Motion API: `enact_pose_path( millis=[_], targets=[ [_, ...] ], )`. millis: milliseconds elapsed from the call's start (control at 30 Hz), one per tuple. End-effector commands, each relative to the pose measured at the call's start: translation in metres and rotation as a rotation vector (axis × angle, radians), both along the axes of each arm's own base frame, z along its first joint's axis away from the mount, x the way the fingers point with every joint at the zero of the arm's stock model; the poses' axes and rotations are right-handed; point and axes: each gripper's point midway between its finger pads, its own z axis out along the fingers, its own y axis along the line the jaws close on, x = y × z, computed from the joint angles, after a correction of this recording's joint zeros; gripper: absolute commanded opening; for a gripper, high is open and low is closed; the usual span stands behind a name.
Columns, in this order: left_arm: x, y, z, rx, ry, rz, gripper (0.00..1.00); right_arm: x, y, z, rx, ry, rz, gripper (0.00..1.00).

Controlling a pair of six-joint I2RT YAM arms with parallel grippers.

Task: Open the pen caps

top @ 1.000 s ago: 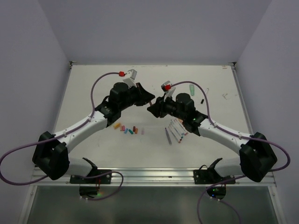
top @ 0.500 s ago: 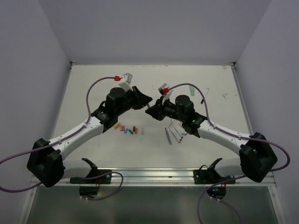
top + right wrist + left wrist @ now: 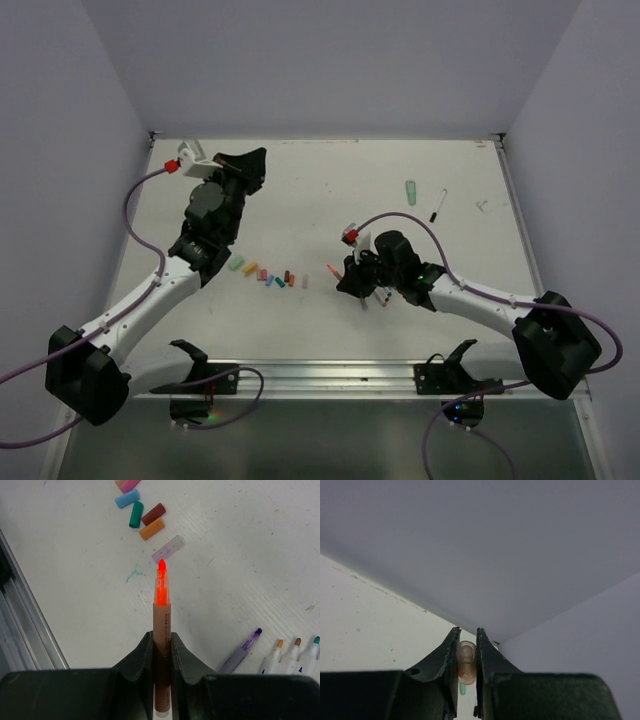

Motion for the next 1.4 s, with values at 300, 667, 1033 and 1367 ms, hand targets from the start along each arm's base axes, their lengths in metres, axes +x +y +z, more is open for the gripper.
enact_pose_path(
  millis=[300, 667, 1033, 1367],
  targets=[
    [-0.004, -0.07, -0.099, 0.382, 0.395, -0.378, 0.09, 0.017, -0.019, -0.011, -0.139, 0.102, -0.27, 0.0],
    [-0.094, -0.113, -0.246, 0.688, 0.811, -0.657, 0.13, 0.008, -0.021, -0.05, -0.267, 0.205, -0.434, 0.0],
    [-0.121, -0.111, -0.305, 0.804, 0.967, -0.706, 0.18, 0.017, -0.056, -0.07, -0.419, 0.202, -0.628, 0.09],
    [-0.127, -0.098, -0.328, 0.873, 1.042, -0.683, 0.25, 0.022, -0.055, -0.053, -0.38, 0.154, -0.63, 0.33]
  ],
)
